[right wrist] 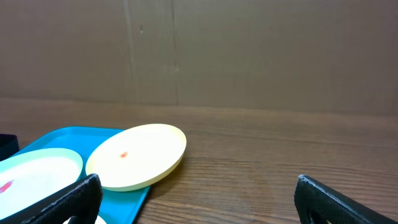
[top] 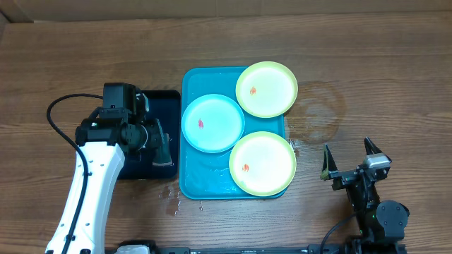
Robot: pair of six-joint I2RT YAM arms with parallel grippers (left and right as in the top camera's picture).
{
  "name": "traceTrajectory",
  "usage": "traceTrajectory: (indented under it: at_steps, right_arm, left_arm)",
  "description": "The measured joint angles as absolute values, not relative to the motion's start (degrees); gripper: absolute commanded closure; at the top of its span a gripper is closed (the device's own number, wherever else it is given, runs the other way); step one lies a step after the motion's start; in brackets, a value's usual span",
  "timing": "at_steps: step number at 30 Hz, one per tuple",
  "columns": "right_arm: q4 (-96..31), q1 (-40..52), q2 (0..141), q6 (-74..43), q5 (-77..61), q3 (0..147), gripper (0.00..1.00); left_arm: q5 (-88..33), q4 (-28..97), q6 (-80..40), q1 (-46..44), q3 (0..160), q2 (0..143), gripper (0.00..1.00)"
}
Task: Clean dirty plates on tray and stack at the side
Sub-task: 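Lower the left gripper and close it on the green sponge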
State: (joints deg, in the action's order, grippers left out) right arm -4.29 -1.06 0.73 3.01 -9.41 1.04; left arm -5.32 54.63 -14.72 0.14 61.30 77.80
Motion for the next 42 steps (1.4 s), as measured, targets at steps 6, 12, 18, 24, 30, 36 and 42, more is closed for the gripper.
traceTrajectory:
  at_steps: [6,12,18,24,30,36,42]
  right_arm:
    - [-4.3,-1.1,0.7,3.0,-9.4,1.0,0.00]
    - [-4.3,-1.1,0.7,3.0,-9.4,1.0,0.00]
    - [-4.3,-1.1,0.7,3.0,-9.4,1.0,0.00]
    - [-4.3,-1.1,0.7,3.0,-9.4,1.0,0.00]
    - [-4.3,-1.1,0.7,3.0,-9.4,1.0,0.00]
    - [-4.3,-1.0,0.7,3.0,-9.4,1.0,0.00]
    - [-4.3,-1.0,0.7,3.0,-9.4,1.0,0.00]
  left_arm:
    - [-5.3,54.8,-14.7,0.1,61.3,77.8,0.75]
    - [-5.3,55.1,-14.7,0.1,61.3,77.8,0.75]
    - [-5.3,55.2,-14.7,0.1,61.3,77.8,0.76]
    - [-5.3,54.3,-14.7,0.1,61.3,77.8,0.76]
    - [-5.3,53.1,-14.7,0.1,61.3,77.8,0.75]
    - [-5.3,53.1,-14.7,0.1,61.3,77.8,0.75]
    - [-5.3,53.1,-14.7,0.1,61.3,77.8,0.75]
